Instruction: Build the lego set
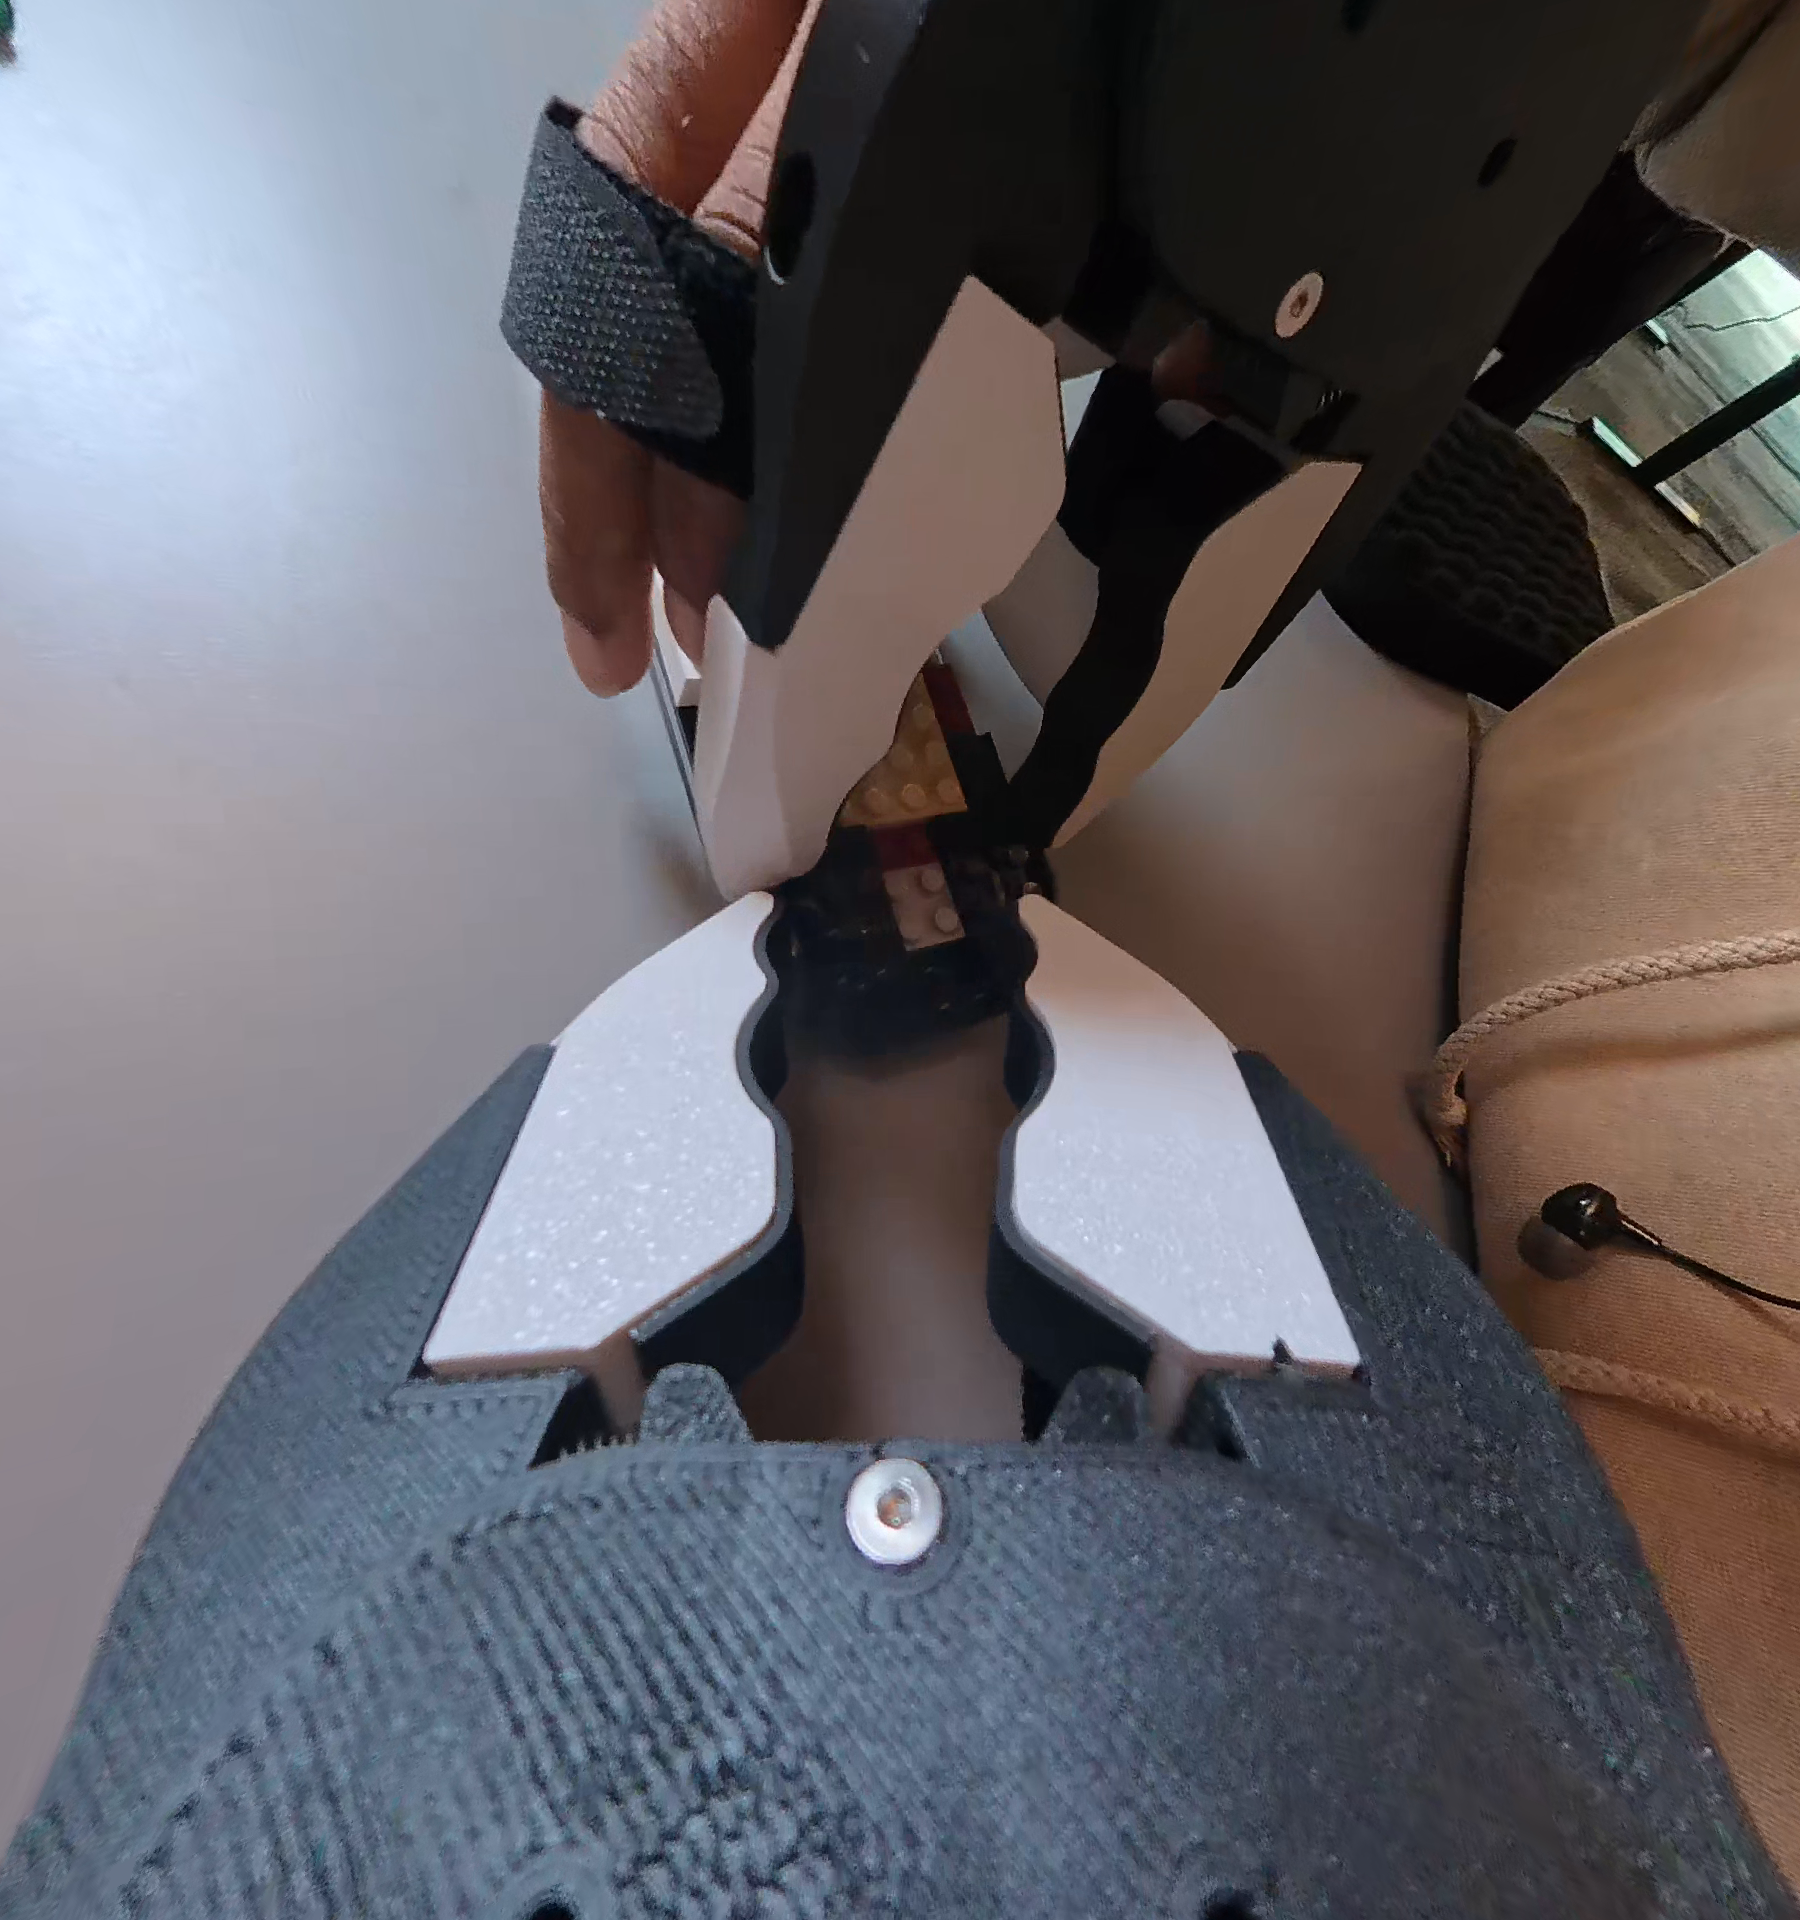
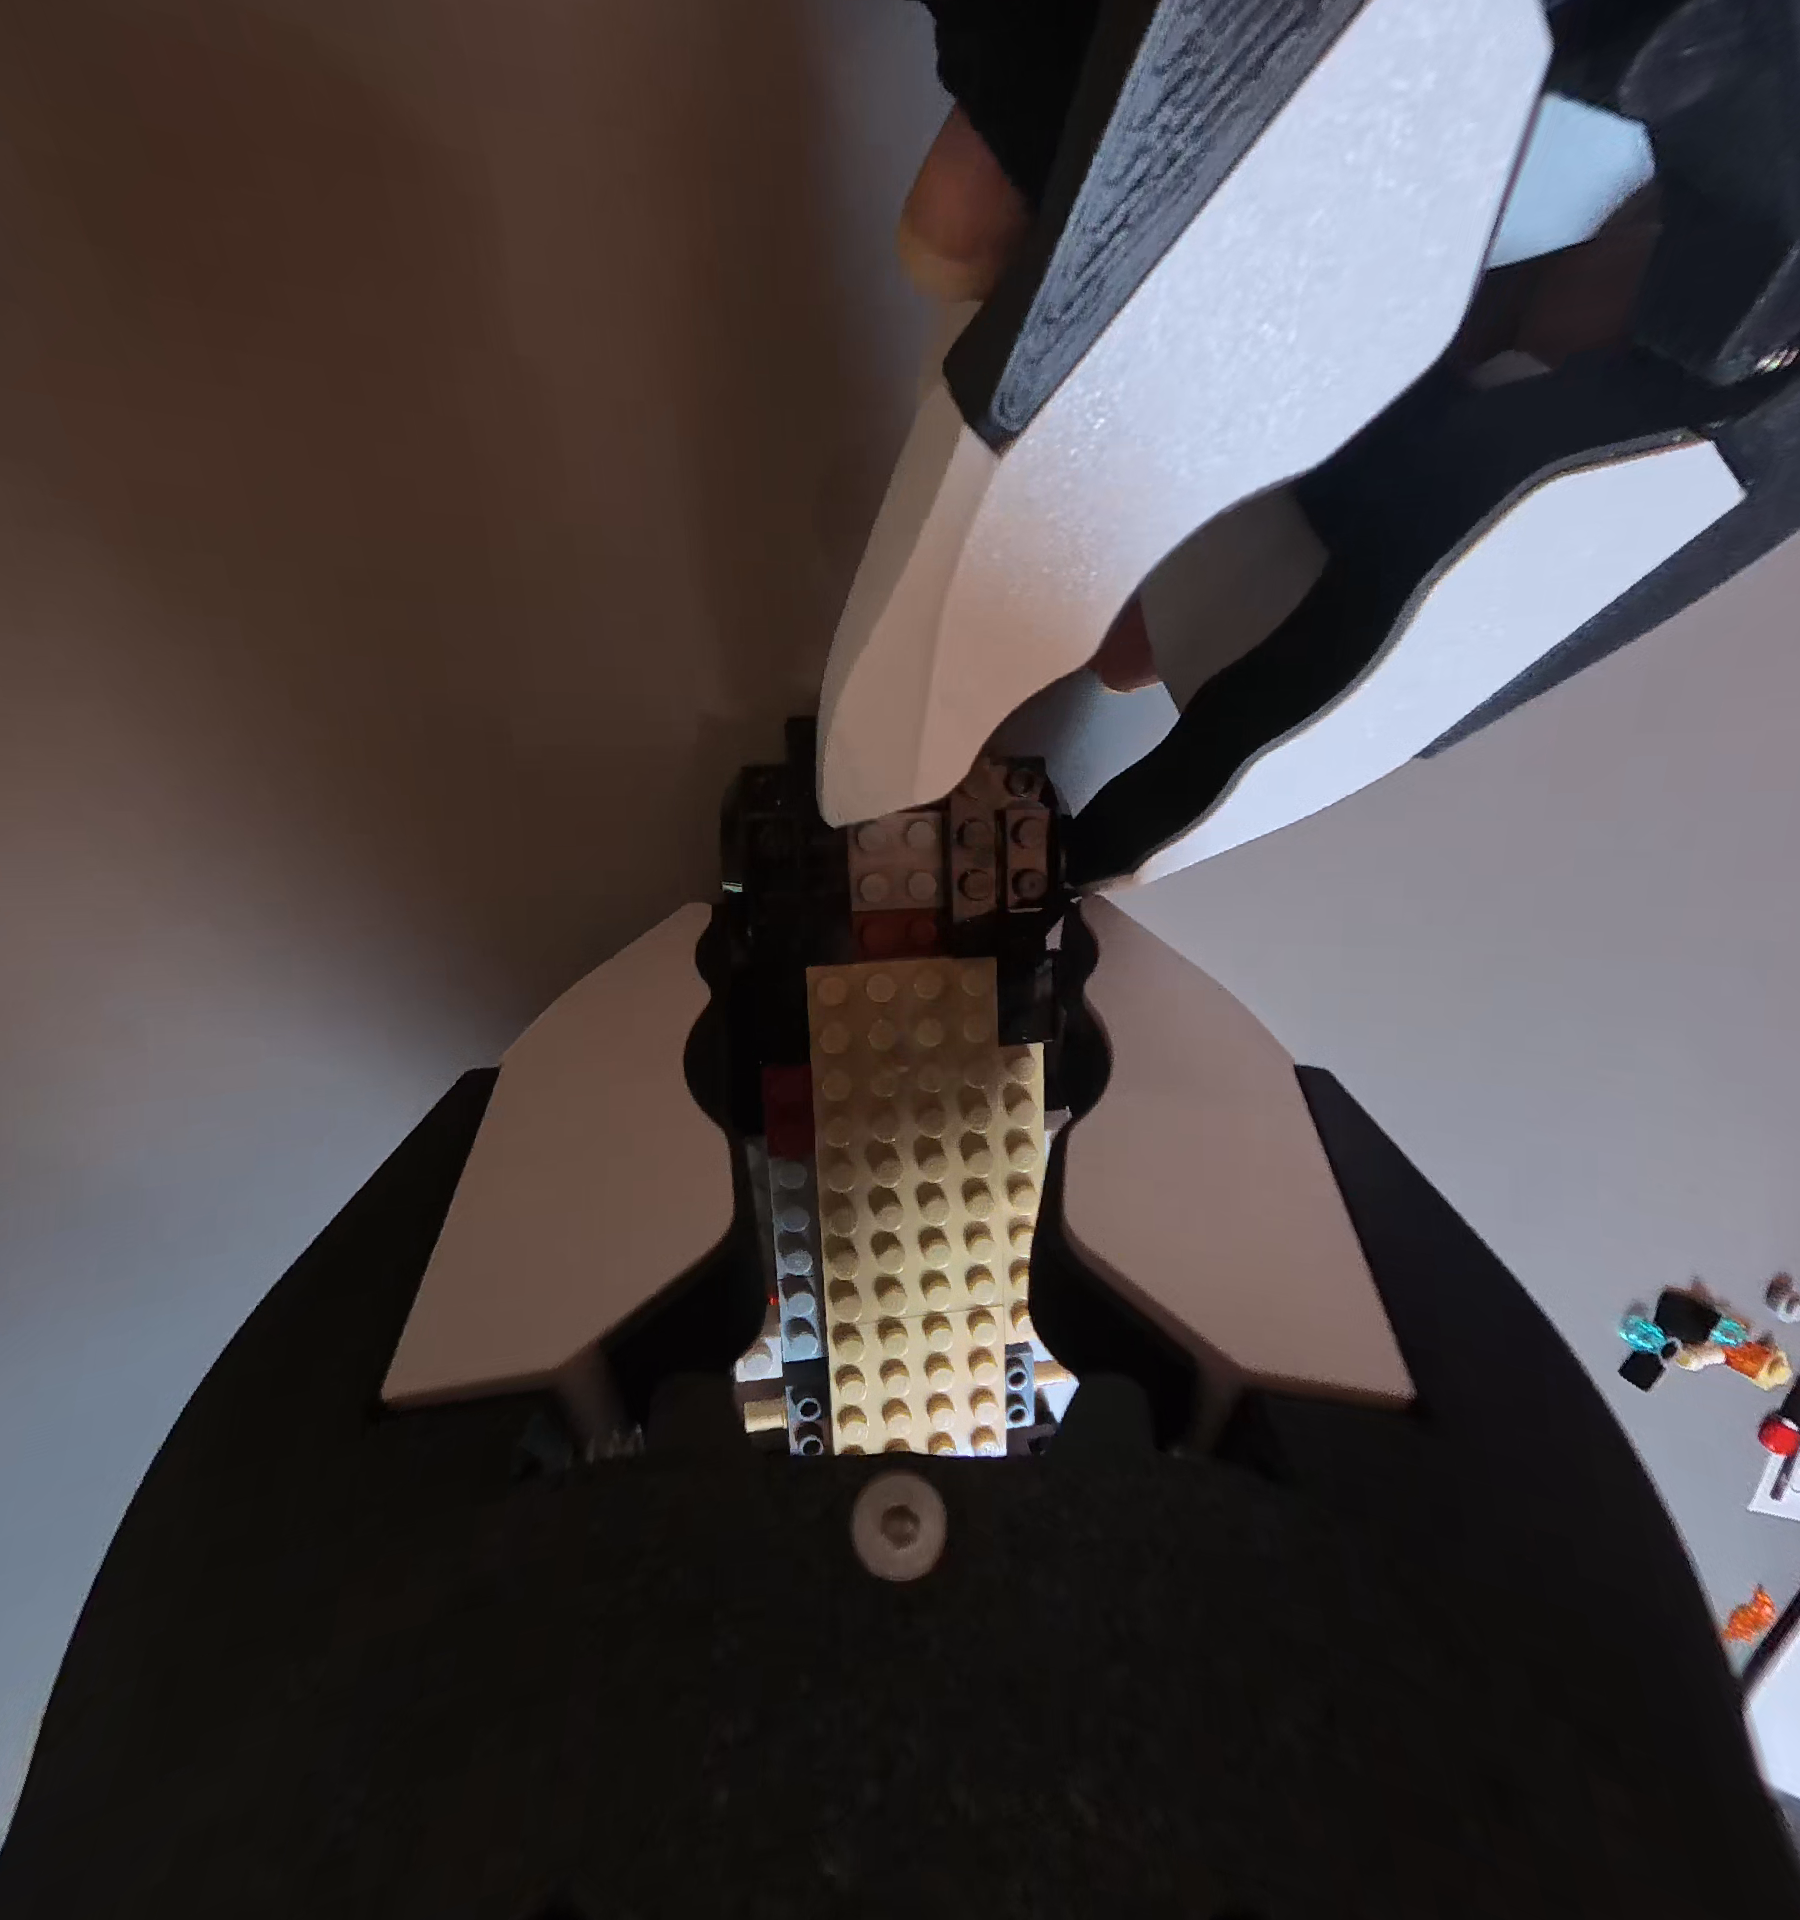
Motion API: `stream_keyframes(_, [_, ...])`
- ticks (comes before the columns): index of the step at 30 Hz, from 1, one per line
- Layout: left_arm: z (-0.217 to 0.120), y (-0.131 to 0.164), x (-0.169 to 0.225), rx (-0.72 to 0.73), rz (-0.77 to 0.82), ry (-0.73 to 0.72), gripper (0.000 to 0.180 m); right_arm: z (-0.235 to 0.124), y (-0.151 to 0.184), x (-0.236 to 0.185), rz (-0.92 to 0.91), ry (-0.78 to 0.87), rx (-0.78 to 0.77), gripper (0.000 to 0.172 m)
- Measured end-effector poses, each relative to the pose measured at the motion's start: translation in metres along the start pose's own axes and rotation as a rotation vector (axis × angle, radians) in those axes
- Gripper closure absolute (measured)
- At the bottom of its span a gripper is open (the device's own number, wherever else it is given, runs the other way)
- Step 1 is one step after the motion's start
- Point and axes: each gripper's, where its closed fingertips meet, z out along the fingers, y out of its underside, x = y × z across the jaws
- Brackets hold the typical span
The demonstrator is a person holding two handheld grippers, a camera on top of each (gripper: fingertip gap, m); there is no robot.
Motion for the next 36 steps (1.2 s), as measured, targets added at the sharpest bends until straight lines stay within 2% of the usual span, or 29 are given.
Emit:
stream_keyframes(5, [-0.008,0.002,0.000,0.019,0.081,-0.031,0.137,-0.001,-0.001,0.001,0.025,-0.015,0.031,0.111])
stream_keyframes(10, [-0.015,0.007,0.008,0.011,0.405,-0.134,0.130,-0.002,-0.002,0.001,0.053,-0.049,0.073,0.112])
stream_keyframes(15, [-0.008,0.011,0.007,-0.036,0.765,-0.341,0.116,-0.004,-0.005,0.002,0.120,-0.112,0.122,0.112])
stream_keyframes(18, [-0.004,0.007,0.000,-0.030,0.904,-0.442,0.123,-0.006,-0.006,0.003,0.163,-0.163,0.145,0.112])
stream_keyframes(23, [0.001,0.005,-0.005,-0.086,0.948,-0.452,0.138,-0.010,-0.005,0.006,0.247,-0.252,0.179,0.112])
stream_keyframes(26, [0.002,0.002,-0.008,-0.102,1.016,-0.495,0.140,-0.012,-0.004,0.007,0.296,-0.300,0.211,0.112])
stream_keyframes(31, [0.002,0.002,-0.009,-0.100,0.961,-0.473,0.139,-0.012,-0.004,0.007,0.311,-0.308,0.206,0.111])
stream_keyframes(36, [0.002,0.002,-0.010,-0.096,0.924,-0.449,0.138,-0.012,-0.002,0.009,0.306,-0.248,0.173,0.110])
